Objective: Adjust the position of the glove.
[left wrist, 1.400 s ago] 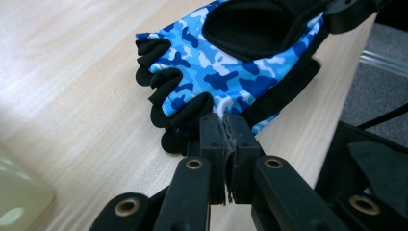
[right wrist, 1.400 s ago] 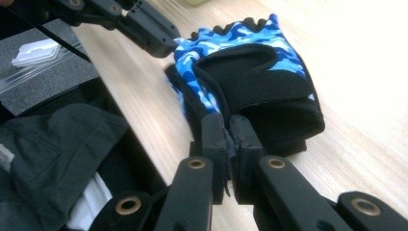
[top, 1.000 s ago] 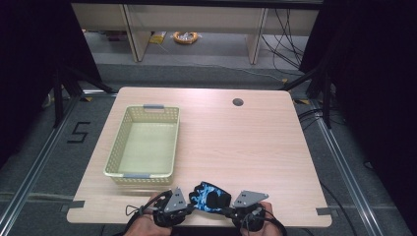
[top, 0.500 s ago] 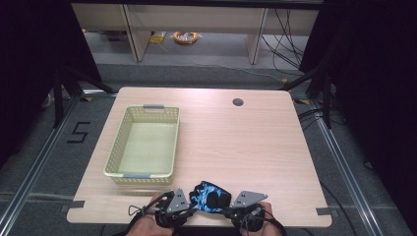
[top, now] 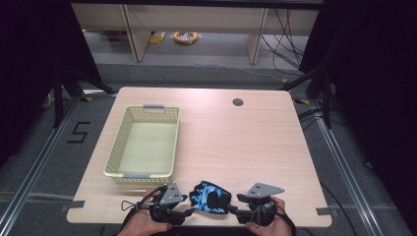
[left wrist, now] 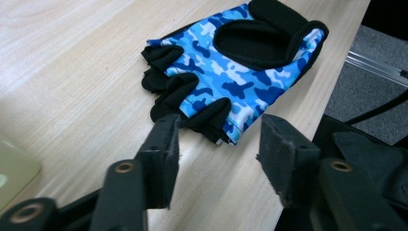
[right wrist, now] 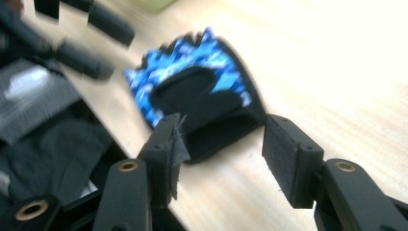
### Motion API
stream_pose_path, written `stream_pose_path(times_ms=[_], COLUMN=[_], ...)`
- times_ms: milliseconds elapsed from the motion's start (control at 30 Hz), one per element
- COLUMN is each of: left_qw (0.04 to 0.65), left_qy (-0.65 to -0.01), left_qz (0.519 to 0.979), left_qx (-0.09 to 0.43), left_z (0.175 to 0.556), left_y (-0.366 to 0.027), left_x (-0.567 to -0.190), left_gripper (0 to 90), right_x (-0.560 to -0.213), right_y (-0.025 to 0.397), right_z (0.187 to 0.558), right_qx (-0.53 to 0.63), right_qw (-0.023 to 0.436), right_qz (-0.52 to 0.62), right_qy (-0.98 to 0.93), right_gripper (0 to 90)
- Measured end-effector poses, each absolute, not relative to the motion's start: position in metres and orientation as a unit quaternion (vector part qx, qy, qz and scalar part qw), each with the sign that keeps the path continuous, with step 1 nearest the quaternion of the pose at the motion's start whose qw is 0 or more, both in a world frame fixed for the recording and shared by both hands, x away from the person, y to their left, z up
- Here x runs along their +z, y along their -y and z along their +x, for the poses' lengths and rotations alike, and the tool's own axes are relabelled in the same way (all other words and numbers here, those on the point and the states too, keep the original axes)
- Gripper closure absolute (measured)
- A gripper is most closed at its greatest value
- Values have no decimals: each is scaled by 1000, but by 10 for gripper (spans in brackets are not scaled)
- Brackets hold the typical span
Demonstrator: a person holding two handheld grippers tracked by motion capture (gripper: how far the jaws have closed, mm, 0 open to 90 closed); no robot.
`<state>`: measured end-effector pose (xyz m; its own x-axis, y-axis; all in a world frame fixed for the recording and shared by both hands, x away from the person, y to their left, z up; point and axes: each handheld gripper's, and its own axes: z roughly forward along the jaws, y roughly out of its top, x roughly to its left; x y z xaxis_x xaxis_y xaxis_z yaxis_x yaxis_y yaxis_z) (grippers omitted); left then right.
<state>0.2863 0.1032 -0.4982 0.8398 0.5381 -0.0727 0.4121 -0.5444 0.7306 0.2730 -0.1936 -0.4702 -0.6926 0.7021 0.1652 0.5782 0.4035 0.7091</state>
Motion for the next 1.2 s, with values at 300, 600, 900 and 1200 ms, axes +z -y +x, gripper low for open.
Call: stream_pose_path(times_ms=[300,600,900,1200], left_qw=[378,376,369,353], left_qy=[-278,-276,-277,-255], left_qz=[880,882,885,897], left_qx=[72,68,65,75], left_z=[289,293,299,300], left_y=[-94,-94,-87,-77], left_x=[-503,-503,-505,-509], left_gripper=[423,405,403,438], right_x=[-469,-494,-496,-497], right_y=[176,159,155,154], right_z=[312,339,341,345], right_qx=[381,330,311,315], right_qw=[56,26,6,0], right_qz=[412,424,421,389], right_qy=[-826,-843,-852,-866], right_gripper=[437,437,539,631])
